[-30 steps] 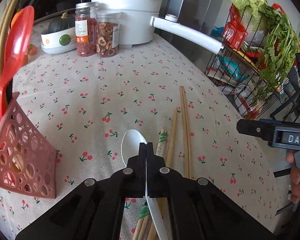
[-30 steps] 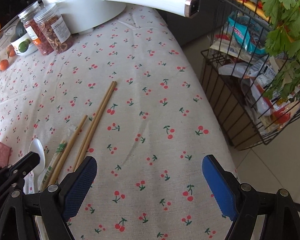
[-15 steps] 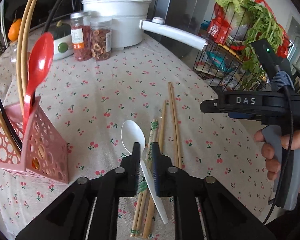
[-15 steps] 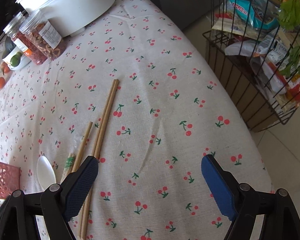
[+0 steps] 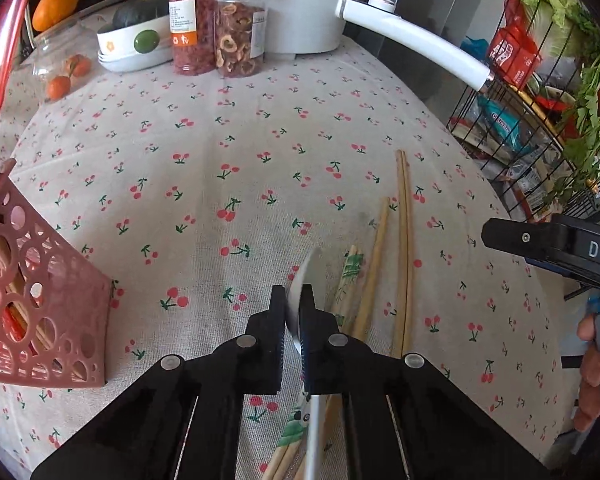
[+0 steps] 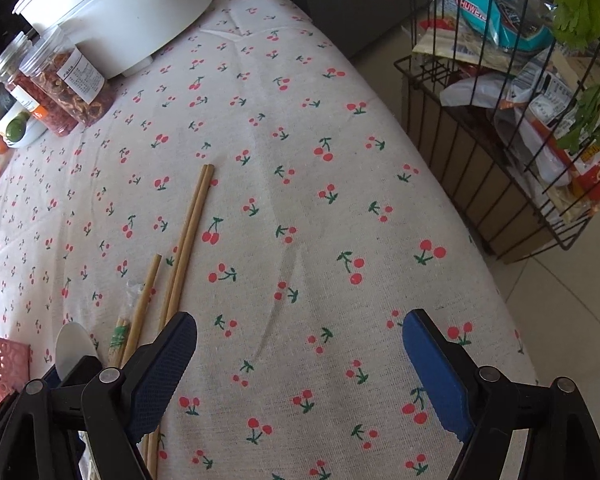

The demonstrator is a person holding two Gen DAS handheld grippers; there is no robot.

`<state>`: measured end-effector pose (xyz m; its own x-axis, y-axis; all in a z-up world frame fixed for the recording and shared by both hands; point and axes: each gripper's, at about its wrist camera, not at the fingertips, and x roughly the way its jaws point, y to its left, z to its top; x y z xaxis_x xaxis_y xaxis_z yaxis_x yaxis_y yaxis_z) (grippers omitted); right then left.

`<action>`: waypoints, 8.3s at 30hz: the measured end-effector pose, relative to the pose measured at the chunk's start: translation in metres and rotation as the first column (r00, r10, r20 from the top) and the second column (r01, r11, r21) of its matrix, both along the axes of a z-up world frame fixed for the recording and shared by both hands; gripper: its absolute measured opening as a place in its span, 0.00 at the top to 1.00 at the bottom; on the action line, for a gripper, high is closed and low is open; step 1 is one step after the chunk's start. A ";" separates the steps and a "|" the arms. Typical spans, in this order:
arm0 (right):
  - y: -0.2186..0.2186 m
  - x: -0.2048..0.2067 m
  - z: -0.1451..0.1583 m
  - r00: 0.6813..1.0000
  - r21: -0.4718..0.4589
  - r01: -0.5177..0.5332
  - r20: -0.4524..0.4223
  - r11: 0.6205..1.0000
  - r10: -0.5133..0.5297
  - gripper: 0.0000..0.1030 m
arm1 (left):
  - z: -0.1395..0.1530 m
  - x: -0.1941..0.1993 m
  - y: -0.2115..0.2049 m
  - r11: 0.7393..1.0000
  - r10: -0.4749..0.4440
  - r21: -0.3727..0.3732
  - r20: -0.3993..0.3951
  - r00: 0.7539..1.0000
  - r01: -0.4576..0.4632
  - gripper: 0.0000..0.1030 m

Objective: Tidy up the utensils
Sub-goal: 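Grasp a loose wooden chopstick with the right tool while the left tool holds the white spoon, then lower the white spoon into the pink basket and open the left tool while the right tool carries the chopstick, then lower the wooden chopstick into the pink basket and open the right tool, then grasp the last loose wooden chopstick with the right tool, then grasp the paper-wrapped chopsticks with the left tool while the right tool holds its chopstick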

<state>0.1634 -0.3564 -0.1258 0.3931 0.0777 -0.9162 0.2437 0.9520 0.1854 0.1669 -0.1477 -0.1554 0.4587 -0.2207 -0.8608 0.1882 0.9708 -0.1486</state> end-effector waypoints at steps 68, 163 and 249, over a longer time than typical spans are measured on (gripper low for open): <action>0.072 -0.043 0.128 0.839 -0.010 -0.173 0.522 0.985 0.152 0.96 | 0.106 -0.048 0.161 0.933 0.358 -0.242 0.702 0.615 -0.267 0.93; 0.110 -0.077 0.118 0.886 -0.065 -0.054 0.458 0.996 0.078 0.10 | 0.082 -0.102 0.155 1.000 0.023 -0.001 -0.021 1.000 -0.023 0.18; 0.042 -0.044 0.045 0.978 0.110 -0.197 0.086 0.974 0.188 0.95 | 0.097 -0.110 0.063 0.990 -0.135 -0.040 0.067 0.989 0.138 0.91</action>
<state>0.1190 -0.3147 -0.0810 0.4267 0.2638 -0.8651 0.0395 0.9502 0.3092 0.0569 -0.0847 -0.0582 0.4754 -0.3224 -0.8186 0.3292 0.9280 -0.1743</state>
